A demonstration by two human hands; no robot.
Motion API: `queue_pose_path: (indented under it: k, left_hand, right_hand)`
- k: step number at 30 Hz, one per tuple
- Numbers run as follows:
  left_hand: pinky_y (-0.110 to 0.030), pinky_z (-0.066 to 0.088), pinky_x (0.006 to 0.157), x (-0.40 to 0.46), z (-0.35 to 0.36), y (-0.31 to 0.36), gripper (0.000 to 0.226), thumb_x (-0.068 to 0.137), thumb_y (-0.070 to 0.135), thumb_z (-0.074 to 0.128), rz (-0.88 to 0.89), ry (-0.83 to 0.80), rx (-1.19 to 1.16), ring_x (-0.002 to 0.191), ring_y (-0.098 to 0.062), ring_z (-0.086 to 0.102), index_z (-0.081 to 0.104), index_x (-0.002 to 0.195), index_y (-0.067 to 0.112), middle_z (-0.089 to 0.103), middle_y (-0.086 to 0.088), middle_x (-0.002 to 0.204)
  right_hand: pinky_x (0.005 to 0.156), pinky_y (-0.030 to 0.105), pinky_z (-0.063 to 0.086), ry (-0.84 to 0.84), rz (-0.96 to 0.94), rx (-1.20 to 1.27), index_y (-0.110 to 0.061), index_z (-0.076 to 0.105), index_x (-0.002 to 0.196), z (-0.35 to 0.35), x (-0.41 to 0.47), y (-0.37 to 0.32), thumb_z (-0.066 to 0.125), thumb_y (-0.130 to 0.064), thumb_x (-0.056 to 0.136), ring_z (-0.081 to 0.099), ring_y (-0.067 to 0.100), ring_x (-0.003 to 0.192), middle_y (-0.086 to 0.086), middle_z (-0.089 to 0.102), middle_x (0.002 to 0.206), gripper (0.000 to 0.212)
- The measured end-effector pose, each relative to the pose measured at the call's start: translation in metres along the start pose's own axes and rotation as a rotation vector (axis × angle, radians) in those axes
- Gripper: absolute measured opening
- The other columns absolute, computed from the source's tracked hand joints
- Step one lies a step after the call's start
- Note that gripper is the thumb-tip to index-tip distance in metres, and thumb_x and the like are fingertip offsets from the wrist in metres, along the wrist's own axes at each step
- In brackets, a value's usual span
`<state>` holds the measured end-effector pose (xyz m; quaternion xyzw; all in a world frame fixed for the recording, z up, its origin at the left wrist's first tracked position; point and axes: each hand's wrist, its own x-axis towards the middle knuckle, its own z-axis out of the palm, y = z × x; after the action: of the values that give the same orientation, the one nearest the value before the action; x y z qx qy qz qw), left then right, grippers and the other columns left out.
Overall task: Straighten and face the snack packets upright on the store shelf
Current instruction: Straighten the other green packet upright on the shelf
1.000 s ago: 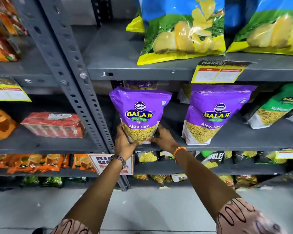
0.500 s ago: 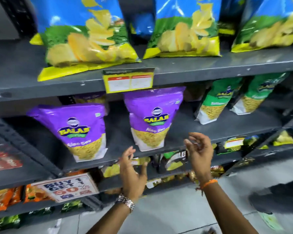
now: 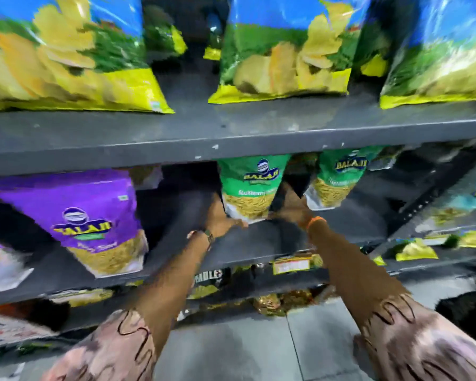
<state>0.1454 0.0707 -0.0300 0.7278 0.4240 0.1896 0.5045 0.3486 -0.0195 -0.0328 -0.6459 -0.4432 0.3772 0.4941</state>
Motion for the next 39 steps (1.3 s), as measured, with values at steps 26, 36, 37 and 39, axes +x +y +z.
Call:
queue_pose_path:
  k: [26, 36, 37, 39]
  left_hand:
    - [-0.048, 0.055, 0.093, -0.106, 0.049, -0.030, 0.073, 0.056, 0.027, 0.094, 0.000, 0.522, -0.088, 0.099, -0.020, 0.065, 0.057, 0.119, 0.026, 0.066, -0.002, 0.114]
    - [-0.018, 0.019, 0.116, 0.016, 0.203, 0.092, 0.111, 0.064, 0.018, 0.088, 0.070, 0.034, 0.099, 0.147, -0.029, 0.036, 0.023, 0.153, 0.004, 0.035, -0.015, 0.158]
    - [-0.016, 0.021, 0.111, 0.040, 0.207, 0.096, 0.112, 0.061, 0.018, 0.089, 0.076, 0.044, 0.114, 0.144, -0.031, 0.038, 0.026, 0.152, 0.002, 0.038, -0.018, 0.155]
    - [-0.016, 0.032, 0.096, 0.067, 0.208, 0.107, 0.099, 0.060, 0.010, 0.092, 0.082, 0.030, 0.132, 0.130, -0.032, 0.052, 0.040, 0.143, -0.003, 0.053, -0.022, 0.141]
  right_hand:
    - [0.097, 0.021, 0.053, 0.319, 0.012, -0.070, -0.022, 0.037, 0.135, -0.037, -0.088, 0.036, 0.092, -0.010, 0.062, 0.059, -0.008, 0.110, -0.016, 0.058, 0.123, 0.093]
    - [0.096, 0.062, 0.052, 0.340, 0.063, 0.080, -0.007, 0.044, 0.133, -0.207, -0.018, 0.069, 0.098, -0.022, 0.036, 0.066, 0.021, 0.103, 0.004, 0.072, 0.116, 0.112]
    - [0.096, 0.066, 0.050, 0.291, 0.106, 0.084, -0.008, 0.042, 0.134, -0.211, -0.015, 0.060, 0.096, -0.013, 0.041, 0.068, 0.024, 0.104, 0.007, 0.072, 0.117, 0.107]
    - [0.100, 0.066, 0.048, 0.183, 0.125, 0.049, -0.020, 0.049, 0.129, -0.215, -0.010, 0.057, 0.087, -0.001, 0.052, 0.065, 0.032, 0.114, 0.015, 0.068, 0.126, 0.088]
